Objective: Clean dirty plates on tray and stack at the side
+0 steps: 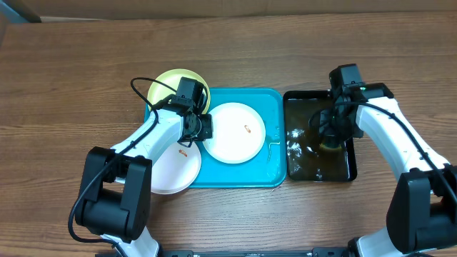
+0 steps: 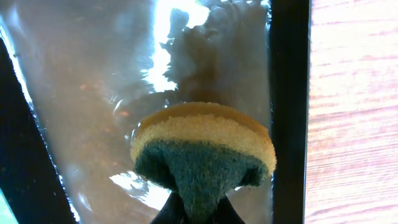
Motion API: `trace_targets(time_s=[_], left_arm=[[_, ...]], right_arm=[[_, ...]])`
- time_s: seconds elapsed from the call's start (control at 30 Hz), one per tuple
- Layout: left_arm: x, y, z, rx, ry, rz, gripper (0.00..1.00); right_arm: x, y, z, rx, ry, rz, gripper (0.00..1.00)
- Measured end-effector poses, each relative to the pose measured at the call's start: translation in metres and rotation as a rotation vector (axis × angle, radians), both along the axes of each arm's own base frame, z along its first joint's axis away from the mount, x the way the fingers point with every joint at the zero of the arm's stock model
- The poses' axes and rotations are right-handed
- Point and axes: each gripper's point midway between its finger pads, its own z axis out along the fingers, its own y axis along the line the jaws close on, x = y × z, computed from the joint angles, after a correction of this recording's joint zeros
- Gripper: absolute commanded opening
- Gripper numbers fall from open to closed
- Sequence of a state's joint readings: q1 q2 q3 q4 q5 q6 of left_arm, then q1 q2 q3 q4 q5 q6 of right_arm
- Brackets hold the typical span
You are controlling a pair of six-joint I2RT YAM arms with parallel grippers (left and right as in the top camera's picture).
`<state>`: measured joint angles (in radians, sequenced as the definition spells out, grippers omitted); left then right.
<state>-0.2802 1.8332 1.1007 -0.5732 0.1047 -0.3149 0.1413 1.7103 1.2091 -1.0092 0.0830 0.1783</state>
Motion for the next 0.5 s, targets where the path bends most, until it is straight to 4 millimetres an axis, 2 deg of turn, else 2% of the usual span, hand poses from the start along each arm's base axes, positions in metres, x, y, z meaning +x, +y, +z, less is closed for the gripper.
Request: trace_targets(time_s=[0.3,0.4,0.5], left_arm=[[0.000,-0.003,0.000,-0.011,-0.002,-0.027,0.04],[-0.001,-0.003,0.000,-0.012,-0.002,-0.030,0.04],[-0.001,-0.003,0.000,-0.012,-0.002,-0.030,0.04]], right_arm=[[0.007,0.033,0.002,-0.057,-0.052,0.200,0.04],[0.007,0.037,0.003,-0.089,-0.059,0.231,0.04],[0.010,0.033,0.005,-0.129,-0.074,0.230,0.04]])
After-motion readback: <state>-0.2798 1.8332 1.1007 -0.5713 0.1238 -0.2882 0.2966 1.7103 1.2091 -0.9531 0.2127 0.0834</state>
